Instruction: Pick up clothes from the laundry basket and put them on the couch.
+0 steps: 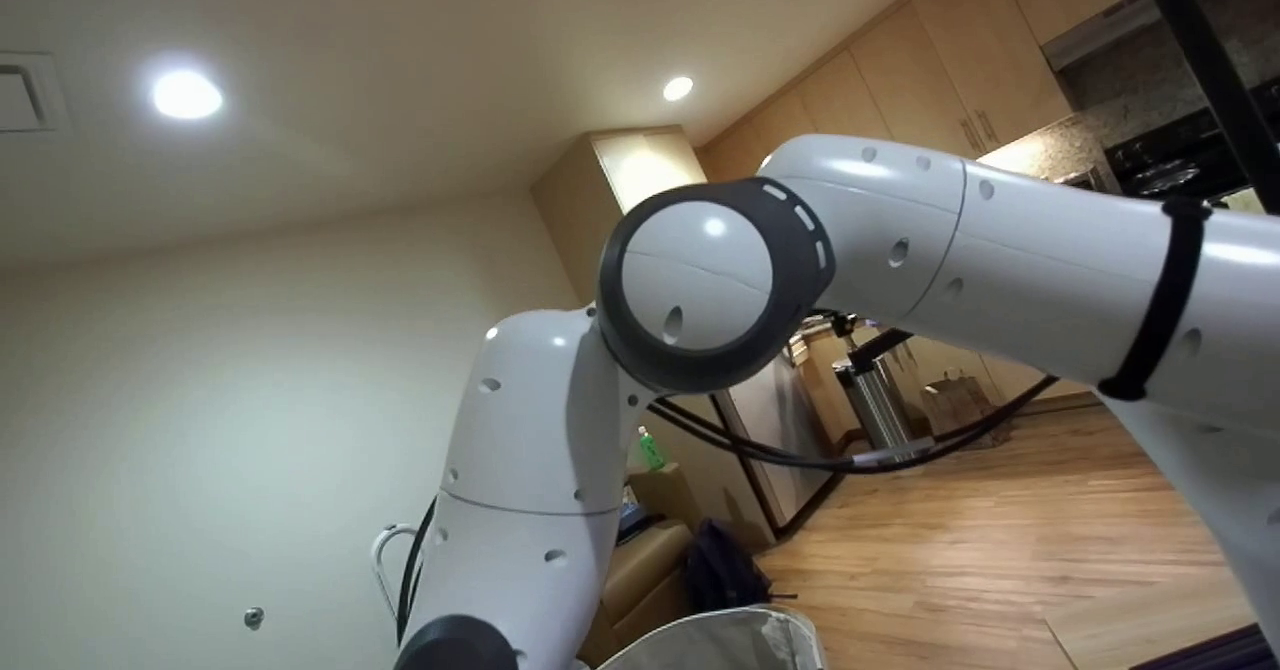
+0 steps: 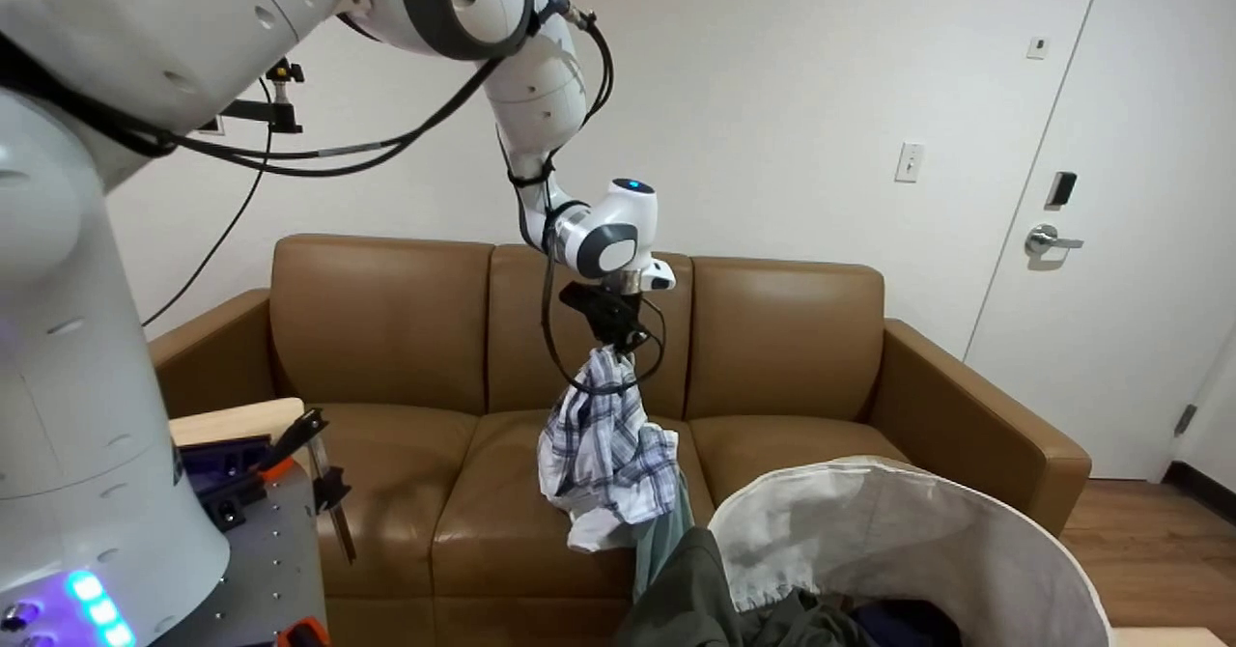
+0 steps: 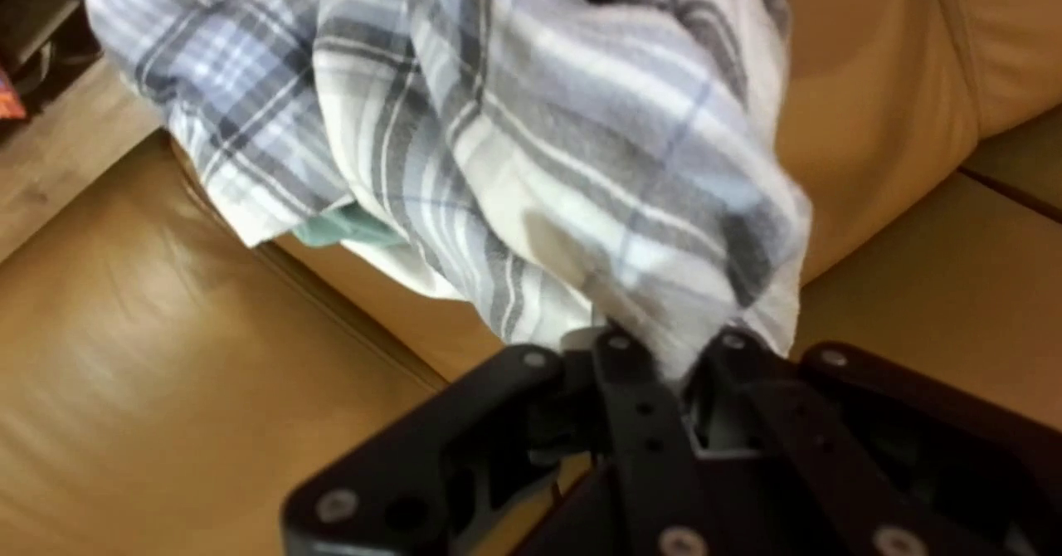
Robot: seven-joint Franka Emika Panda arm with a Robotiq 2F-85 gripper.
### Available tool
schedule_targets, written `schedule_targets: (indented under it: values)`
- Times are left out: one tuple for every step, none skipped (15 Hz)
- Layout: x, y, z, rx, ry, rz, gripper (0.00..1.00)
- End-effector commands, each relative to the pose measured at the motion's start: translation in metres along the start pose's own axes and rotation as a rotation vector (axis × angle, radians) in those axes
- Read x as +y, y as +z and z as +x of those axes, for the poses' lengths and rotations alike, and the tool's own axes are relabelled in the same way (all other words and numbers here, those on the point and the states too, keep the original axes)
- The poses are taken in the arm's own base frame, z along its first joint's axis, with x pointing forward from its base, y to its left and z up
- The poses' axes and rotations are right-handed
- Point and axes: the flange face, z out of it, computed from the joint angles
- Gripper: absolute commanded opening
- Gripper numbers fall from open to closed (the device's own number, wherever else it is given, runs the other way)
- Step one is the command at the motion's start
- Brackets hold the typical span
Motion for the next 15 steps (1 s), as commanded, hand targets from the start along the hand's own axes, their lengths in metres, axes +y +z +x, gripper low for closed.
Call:
schedule_targets:
  values:
    - [0.001,0.039,0.024,0.061,-0.135,-0.111,0.05]
    - [0.004,0.051,0.026,0.054,-0.148,-0.119,0.05]
    - [0.009,0.064,0.025,0.028,-0.138,-0.113,0.05]
    - [0.013,0.076,0.025,0.002,-0.125,-0.104,0.05]
    - [0.016,0.088,0.022,-0.040,-0.096,-0.063,0.05]
    - [0.021,0.099,0.019,-0.089,-0.067,-0.071,0.05]
    - [0.024,0.109,0.018,-0.139,-0.053,-0.061,0.05]
    - [0.029,0.116,0.016,-0.186,-0.035,-0.052,0.05]
    - [0.033,0.124,0.015,-0.236,-0.018,-0.054,0.05]
    - [0.035,0.129,0.015,-0.276,-0.026,-0.060,0.05]
    - [0.036,0.133,0.015,-0.300,-0.033,-0.053,0.05]
    - [0.035,0.135,0.017,-0.307,-0.034,-0.052,0.37]
    - [0.033,0.134,0.020,-0.313,-0.048,-0.057,0.38]
    - [0.031,0.134,0.023,-0.310,-0.068,-0.055,0.42]
    - [0.029,0.134,0.027,-0.301,-0.070,-0.061,0.49]
